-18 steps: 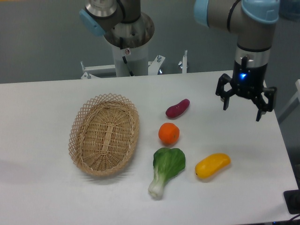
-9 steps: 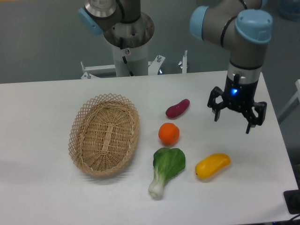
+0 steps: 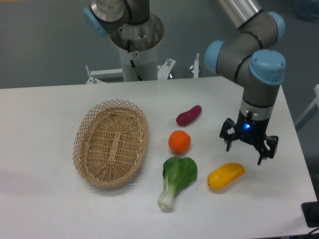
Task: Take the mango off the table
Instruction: 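Lower the open gripper down over the yellow mango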
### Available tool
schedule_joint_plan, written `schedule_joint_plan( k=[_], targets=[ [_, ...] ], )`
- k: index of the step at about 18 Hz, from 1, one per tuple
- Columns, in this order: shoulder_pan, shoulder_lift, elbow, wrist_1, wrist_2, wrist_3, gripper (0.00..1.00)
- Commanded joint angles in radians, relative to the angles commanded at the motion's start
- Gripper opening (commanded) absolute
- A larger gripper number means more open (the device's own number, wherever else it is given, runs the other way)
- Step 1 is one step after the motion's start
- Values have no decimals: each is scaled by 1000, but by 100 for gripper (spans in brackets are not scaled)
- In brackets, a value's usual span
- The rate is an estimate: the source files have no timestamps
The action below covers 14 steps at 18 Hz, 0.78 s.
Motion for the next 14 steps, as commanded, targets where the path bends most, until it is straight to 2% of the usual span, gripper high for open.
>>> schedule_joint_plan(
  k=[3, 5, 9, 14],
  targets=[
    [-14, -17, 2, -1, 40, 71, 100],
    [-38, -52, 12, 0, 63, 117, 100],
    [-78, -72, 9, -2, 152, 114, 100],
    [-84, -85, 3, -1, 153, 106, 100]
  ],
)
